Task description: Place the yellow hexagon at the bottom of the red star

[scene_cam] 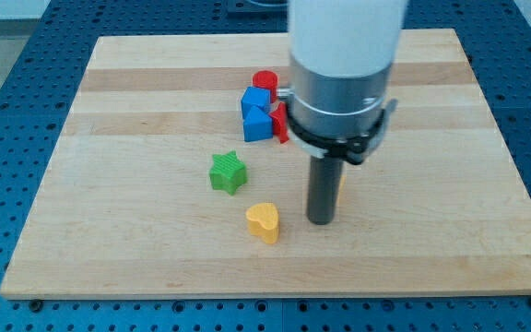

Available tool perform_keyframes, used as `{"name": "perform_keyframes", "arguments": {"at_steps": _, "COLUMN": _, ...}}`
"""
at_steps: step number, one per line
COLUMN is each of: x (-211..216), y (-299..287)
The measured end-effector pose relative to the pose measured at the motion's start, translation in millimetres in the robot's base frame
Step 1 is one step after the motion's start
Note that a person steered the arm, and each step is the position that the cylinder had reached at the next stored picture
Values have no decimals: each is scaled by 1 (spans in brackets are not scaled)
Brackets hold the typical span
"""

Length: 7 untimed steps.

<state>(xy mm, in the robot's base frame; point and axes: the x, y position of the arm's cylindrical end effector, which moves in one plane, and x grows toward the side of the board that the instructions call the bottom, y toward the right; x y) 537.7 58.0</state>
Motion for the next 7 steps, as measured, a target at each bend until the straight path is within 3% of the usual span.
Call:
{"name": "perform_keyframes", "arguments": {"at_steps": 2, "x": -25, "y": 44}}
{"name": "perform_keyframes", "arguments": {"at_steps": 5, "x": -21, "y": -11}}
{"name": "perform_keyframes", "arguments": {"at_steps": 6, "x": -62, "y": -32}}
{"name": "perform_keyframes", "arguments": {"at_steps": 7, "x": -70, "y": -38}}
